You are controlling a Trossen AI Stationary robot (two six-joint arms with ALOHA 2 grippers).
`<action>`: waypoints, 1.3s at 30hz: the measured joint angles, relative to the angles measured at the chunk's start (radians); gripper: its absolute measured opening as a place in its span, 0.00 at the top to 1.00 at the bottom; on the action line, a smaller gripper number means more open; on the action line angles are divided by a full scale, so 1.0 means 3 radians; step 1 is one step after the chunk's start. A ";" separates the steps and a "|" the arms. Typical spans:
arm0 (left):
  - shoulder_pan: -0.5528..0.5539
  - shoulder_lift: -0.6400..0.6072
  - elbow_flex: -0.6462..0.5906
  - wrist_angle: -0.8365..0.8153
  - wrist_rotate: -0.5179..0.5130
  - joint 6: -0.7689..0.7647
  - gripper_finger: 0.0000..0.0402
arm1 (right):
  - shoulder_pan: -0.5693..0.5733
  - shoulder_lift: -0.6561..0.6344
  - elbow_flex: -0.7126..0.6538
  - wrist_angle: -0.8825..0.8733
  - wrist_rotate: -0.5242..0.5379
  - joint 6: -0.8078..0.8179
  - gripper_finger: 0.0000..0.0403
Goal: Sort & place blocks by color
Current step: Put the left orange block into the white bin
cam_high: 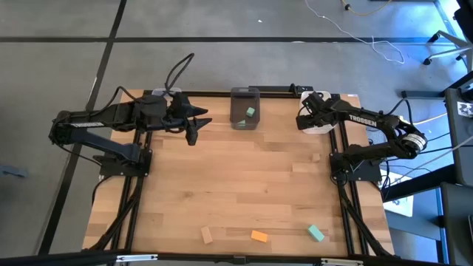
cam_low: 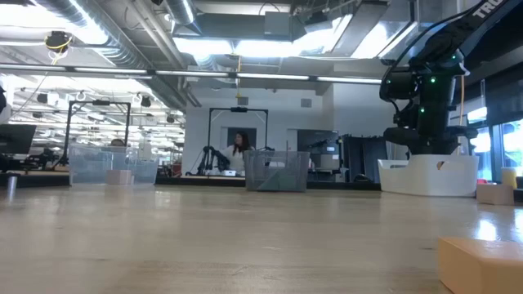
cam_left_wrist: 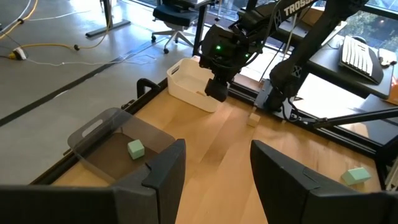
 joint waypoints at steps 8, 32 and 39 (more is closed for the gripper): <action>0.0000 0.0000 0.0000 0.0000 0.0000 0.0000 0.58 | 0.0000 0.0000 0.0000 0.0007 -0.0001 -0.0002 0.63; -0.0001 0.0000 0.0000 -0.0002 0.0001 0.0001 0.58 | -0.0024 0.0000 0.0000 0.0091 -0.0063 -0.0031 0.66; -0.0001 0.0000 0.0000 -0.0002 0.0000 0.0001 0.58 | -0.0024 0.0000 0.0000 0.0110 -0.0083 -0.0052 0.55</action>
